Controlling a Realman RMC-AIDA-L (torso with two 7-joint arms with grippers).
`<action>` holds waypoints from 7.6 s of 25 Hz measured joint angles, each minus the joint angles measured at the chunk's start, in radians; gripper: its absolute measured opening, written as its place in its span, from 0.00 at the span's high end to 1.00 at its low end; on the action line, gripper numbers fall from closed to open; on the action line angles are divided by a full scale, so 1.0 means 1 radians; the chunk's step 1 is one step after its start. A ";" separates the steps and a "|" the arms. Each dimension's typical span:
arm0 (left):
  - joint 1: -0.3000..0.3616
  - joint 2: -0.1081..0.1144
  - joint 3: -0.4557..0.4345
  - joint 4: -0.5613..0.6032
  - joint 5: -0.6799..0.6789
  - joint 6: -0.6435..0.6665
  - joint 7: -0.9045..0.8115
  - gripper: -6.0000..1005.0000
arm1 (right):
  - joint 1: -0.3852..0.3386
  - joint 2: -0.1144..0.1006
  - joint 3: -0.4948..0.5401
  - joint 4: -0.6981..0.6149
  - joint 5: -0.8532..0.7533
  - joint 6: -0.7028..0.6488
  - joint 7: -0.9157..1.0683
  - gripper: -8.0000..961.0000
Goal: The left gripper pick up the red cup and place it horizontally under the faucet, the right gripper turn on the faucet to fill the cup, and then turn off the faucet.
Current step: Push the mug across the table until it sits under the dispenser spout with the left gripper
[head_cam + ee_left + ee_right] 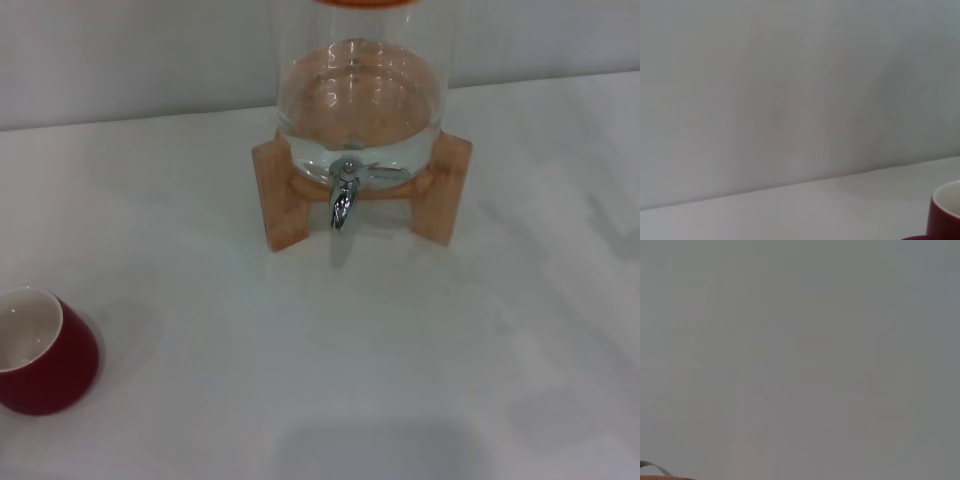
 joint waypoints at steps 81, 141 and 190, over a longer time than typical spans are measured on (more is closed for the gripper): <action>-0.193 -0.007 0.116 -0.179 0.076 0.232 -0.002 0.89 | 0.011 0.000 -0.004 -0.002 0.000 0.003 -0.001 0.11; -0.238 -0.055 0.115 -0.342 0.220 0.337 0.000 0.89 | 0.015 0.000 -0.017 -0.002 0.000 0.006 -0.002 0.11; -0.246 -0.063 0.115 -0.370 0.299 0.342 -0.007 0.89 | 0.020 0.002 -0.020 -0.026 0.010 0.032 -0.008 0.11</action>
